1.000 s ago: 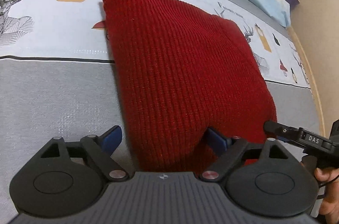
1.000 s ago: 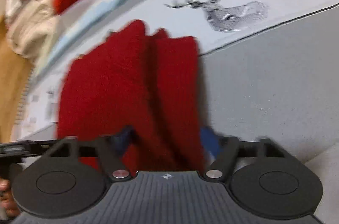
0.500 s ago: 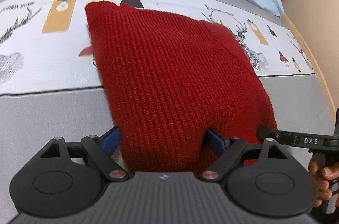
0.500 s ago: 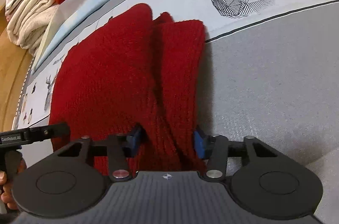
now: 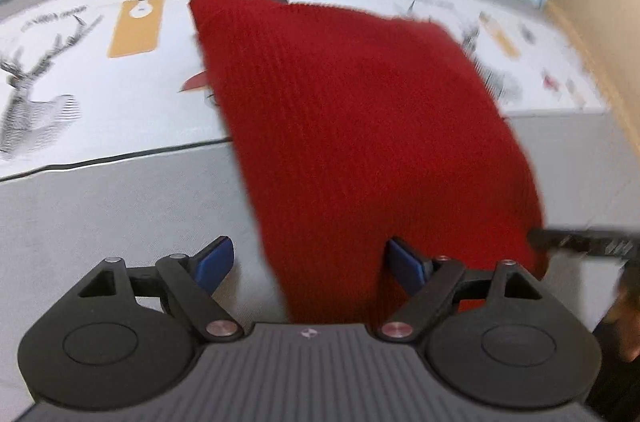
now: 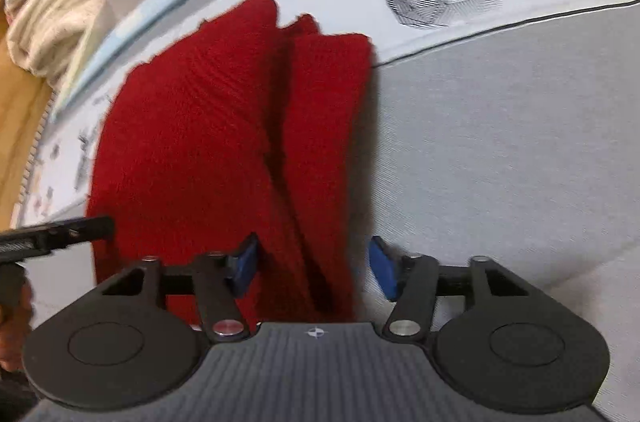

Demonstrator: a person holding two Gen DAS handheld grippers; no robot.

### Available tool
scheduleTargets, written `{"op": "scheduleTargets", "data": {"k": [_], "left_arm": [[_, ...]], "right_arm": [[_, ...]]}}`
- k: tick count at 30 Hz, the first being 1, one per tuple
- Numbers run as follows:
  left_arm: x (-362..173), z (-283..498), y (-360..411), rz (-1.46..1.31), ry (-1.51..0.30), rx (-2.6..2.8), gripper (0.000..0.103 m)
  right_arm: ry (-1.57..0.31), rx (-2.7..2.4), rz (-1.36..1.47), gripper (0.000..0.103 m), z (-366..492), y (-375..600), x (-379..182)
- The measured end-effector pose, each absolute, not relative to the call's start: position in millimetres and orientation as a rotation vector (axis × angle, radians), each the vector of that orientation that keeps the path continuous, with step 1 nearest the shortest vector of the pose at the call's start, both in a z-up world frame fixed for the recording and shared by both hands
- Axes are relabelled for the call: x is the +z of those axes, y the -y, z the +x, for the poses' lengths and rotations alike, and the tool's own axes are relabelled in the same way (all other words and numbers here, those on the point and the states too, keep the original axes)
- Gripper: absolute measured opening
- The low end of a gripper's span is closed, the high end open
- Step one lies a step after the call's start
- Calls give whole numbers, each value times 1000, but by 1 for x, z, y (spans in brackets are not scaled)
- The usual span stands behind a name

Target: Fold small clothes

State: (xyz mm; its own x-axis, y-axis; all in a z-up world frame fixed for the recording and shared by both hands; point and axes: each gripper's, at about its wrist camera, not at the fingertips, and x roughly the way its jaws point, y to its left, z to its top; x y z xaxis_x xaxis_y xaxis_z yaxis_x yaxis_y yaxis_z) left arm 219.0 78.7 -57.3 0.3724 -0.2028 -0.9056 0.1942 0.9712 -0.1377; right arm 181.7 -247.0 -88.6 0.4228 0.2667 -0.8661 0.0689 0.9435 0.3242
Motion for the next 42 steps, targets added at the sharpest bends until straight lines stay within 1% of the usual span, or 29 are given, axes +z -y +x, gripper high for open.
{"op": "scheduleTargets", "data": {"k": [3,4,6,7,9,10,11,12,14,18,22,25,30,34,42], "left_arm": [[-38,200,-82,132,-1110,-172,87],[-26,192,-83,162,-1069,-142,87],[2,175,-85,171,-977,-112,89],[16,164,-85,163,-931,-104,91],[43,135,-83,133,-826,-87,96],[54,120,-82,115,-780,-83,101],[64,103,-80,97,-736,-80,103],[71,86,-76,86,-694,-76,103],[78,51,-67,81,-638,-72,103],[68,2,-41,37,-632,-50,103],[30,-30,-22,8,-636,0,103],[7,-23,-10,14,-735,11,103],[2,-12,-5,-1,-680,10,103],[-1,-10,-8,-41,-686,25,103],[0,-4,-11,-58,-691,24,103]], "right_arm": [[-1146,101,298,69,170,256,-80],[-1139,94,281,68,165,259,-74],[-1081,14,143,66,155,258,-54],[-1029,-15,78,66,147,257,-42],[-922,-41,41,67,128,258,-15],[-878,-33,49,67,119,258,-3],[-826,-19,55,71,106,256,10],[-785,-9,50,79,94,254,20],[-692,12,18,88,63,244,38],[-604,60,-10,92,9,229,49],[-566,59,37,92,-24,221,31],[-620,32,-9,92,-23,204,11],[-589,59,-90,92,-16,187,6],[-614,52,-92,92,-9,183,-1],[-604,76,-114,93,-12,171,0]]}}
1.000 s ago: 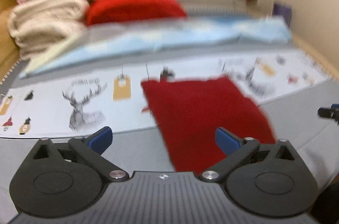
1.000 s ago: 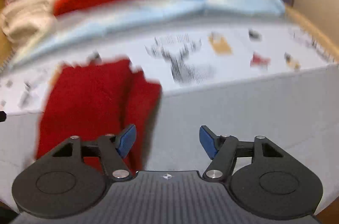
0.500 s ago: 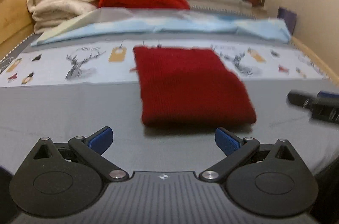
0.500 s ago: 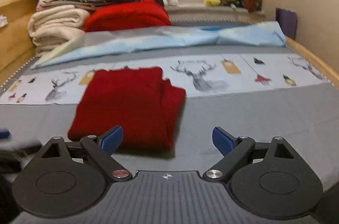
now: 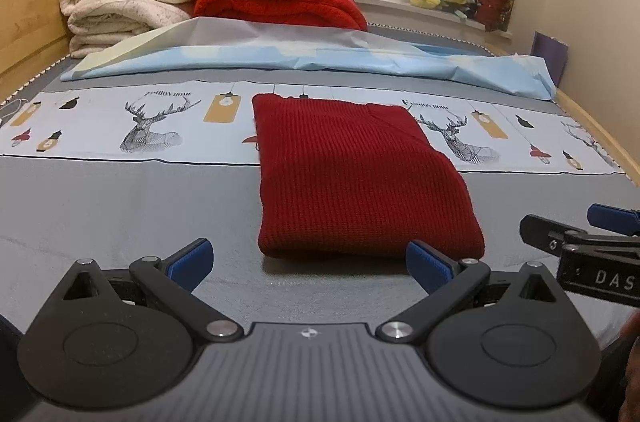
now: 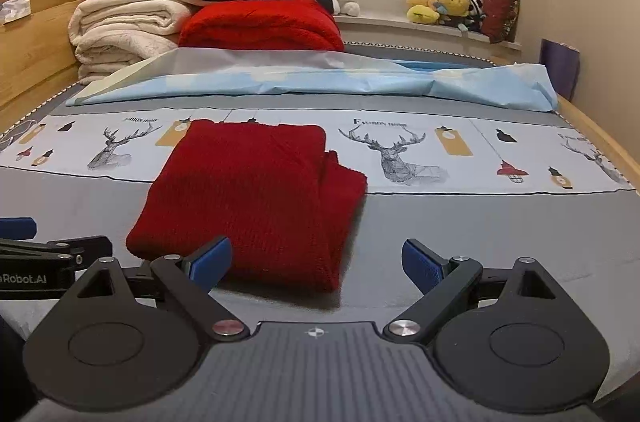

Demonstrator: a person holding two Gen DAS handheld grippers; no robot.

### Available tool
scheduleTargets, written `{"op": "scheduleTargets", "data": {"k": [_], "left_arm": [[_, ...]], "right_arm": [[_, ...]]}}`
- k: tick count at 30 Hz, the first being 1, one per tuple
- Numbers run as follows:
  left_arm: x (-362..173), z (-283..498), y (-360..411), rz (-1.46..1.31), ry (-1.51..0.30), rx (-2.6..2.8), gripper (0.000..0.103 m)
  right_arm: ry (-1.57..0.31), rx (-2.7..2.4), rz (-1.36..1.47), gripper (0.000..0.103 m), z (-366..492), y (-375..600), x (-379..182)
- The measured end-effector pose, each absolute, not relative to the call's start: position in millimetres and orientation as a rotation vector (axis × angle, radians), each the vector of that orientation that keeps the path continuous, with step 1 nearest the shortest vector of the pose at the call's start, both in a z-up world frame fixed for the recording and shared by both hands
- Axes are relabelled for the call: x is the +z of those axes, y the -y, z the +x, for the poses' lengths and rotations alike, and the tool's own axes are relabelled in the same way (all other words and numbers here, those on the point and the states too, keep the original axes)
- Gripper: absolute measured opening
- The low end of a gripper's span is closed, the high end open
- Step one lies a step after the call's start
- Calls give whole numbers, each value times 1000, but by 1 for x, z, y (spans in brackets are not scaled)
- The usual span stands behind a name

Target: Fold small clothes

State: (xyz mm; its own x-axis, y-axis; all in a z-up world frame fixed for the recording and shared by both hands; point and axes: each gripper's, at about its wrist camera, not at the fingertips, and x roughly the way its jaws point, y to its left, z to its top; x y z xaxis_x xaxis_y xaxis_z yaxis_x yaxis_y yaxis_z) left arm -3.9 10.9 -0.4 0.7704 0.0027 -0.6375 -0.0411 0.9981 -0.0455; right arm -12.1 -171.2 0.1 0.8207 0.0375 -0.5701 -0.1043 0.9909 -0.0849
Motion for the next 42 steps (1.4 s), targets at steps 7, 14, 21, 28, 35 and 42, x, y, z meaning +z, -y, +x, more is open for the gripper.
{"op": "scheduleTargets", "data": {"k": [7,14,21,28,35,42], "left_arm": [[1,-6,-11,-57,-678,15,103],[1,-5,-12,-52,-672,19,103],[1,-4,-11,-53,-674,22,103],[1,-3,-11,-50,-675,24,103],[1,-3,-11,-50,-674,23,103],[1,-3,-11,-50,-675,22,103]], "right_arm": [[-602,81,-124,96,-9,163,-2],[-608,83,-129,102,-6,157,-4],[-625,84,-131,102,-3,154,-6],[-625,80,-130,102,-3,154,-6],[-624,79,-133,102,-3,155,-5],[-624,77,-134,102,-2,154,-5]]}}
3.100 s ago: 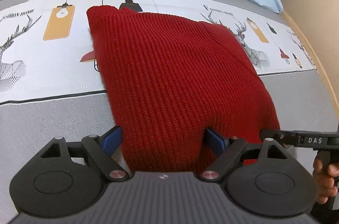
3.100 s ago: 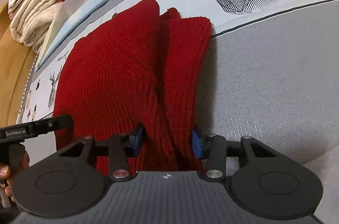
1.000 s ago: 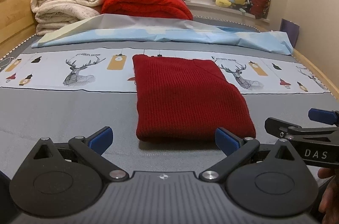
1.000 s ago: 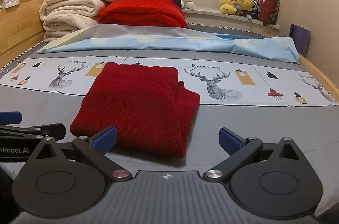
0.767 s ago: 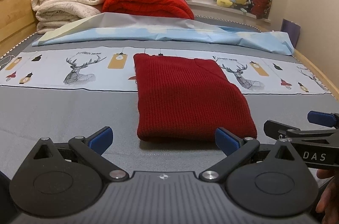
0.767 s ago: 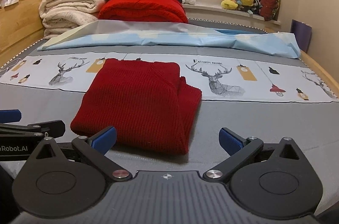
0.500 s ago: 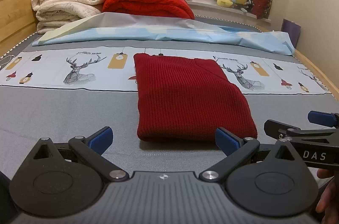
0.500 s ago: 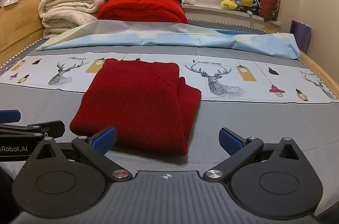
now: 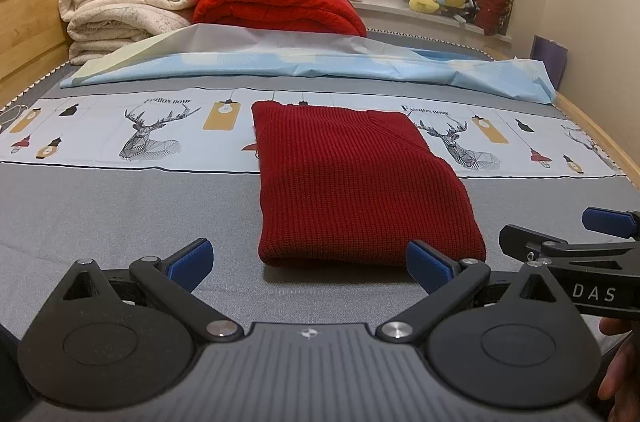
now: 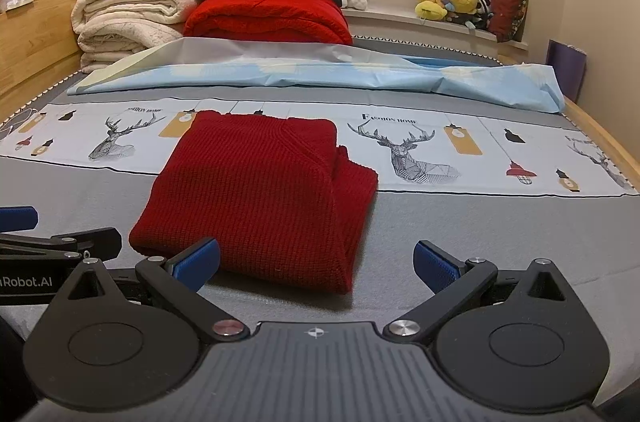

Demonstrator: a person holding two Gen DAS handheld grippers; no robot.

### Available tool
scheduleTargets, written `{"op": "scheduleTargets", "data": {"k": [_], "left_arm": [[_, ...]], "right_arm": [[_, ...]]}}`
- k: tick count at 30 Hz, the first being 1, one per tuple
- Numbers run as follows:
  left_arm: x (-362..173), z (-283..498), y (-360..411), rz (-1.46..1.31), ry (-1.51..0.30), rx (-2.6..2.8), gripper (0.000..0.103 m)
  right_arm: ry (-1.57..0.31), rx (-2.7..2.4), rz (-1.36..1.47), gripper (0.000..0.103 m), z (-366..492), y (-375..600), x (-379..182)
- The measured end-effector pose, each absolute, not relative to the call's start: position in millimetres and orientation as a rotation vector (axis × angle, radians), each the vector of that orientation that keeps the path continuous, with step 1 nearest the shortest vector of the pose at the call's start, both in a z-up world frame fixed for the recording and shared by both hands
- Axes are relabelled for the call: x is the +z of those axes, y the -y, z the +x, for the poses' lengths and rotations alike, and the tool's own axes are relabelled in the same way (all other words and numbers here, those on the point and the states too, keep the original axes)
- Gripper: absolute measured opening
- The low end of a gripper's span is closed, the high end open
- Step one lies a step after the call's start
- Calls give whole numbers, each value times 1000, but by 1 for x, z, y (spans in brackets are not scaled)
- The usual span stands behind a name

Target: Fold small clothes

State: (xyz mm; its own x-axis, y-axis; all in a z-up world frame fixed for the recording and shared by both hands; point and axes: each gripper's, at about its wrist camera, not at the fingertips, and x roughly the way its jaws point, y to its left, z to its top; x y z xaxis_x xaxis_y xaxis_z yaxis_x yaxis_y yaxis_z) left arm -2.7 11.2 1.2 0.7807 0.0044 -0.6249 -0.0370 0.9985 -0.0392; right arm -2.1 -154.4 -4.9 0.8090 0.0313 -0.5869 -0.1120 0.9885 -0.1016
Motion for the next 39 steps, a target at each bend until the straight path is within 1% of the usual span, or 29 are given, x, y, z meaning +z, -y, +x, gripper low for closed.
{"op": "scheduleTargets", "data": {"k": [39], "left_arm": [[-2,0,-12,-58,-682,18,103]], "right_arm": [[-623,74,-142,102,-1,155,-5]]}}
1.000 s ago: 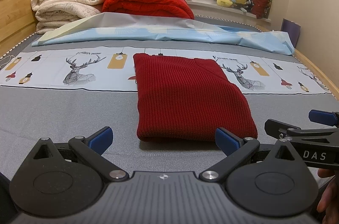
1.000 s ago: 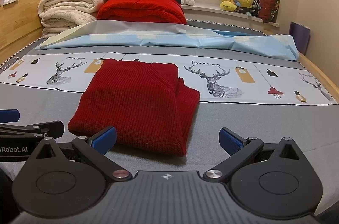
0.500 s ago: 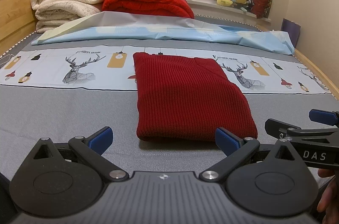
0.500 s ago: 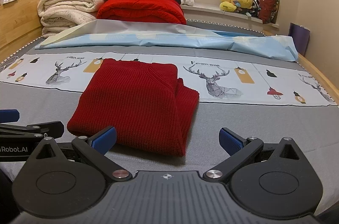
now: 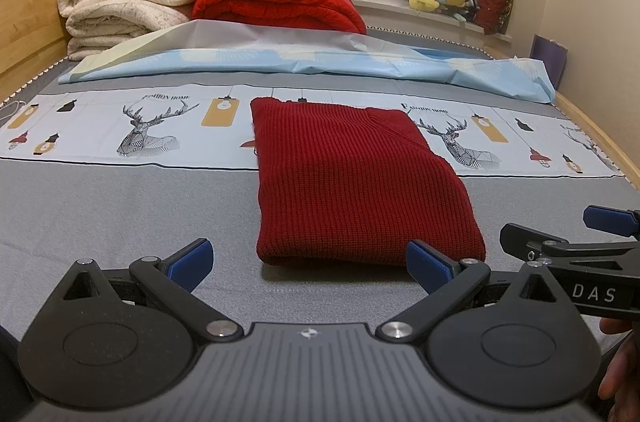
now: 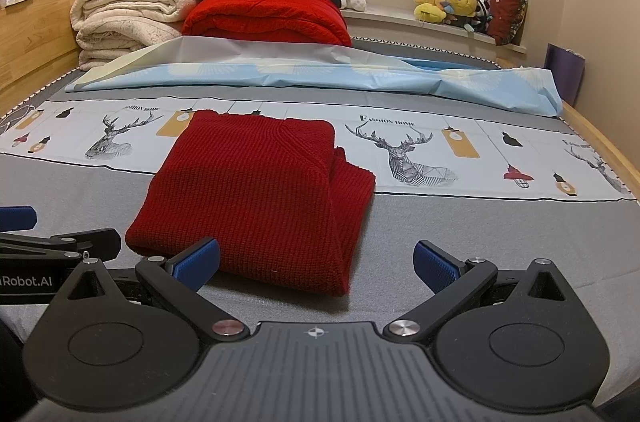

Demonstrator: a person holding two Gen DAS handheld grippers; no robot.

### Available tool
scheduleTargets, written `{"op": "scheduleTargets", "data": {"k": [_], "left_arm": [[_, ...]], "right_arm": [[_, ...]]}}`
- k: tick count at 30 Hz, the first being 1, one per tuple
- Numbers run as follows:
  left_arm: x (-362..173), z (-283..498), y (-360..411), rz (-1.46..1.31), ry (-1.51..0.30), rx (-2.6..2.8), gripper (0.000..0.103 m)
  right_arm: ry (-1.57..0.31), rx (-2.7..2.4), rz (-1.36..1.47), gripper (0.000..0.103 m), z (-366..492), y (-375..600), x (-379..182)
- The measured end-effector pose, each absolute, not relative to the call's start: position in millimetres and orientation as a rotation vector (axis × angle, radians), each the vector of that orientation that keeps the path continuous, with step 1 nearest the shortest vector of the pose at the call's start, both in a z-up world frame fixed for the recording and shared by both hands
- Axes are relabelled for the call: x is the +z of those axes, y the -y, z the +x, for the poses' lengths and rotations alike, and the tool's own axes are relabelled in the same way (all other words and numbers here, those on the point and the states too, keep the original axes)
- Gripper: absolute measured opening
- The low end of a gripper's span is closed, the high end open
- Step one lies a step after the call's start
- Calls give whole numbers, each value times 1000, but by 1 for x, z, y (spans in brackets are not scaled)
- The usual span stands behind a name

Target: Fold small clothes

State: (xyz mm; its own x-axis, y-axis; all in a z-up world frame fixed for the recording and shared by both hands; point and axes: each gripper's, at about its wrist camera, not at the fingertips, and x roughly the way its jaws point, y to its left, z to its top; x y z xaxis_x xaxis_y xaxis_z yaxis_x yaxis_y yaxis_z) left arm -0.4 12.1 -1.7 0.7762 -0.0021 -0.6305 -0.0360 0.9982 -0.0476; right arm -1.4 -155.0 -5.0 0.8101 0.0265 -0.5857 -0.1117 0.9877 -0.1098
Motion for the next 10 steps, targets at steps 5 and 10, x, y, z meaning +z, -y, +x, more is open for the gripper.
{"op": "scheduleTargets", "data": {"k": [5,10], "left_arm": [[-2,0,-12,-60,-684,18,103],[-4,0,-12,-59,-687,19,103]], "right_arm": [[-623,73,-142,102,-1,156,-5],[-624,72,-143,102,1,158,-4]]}}
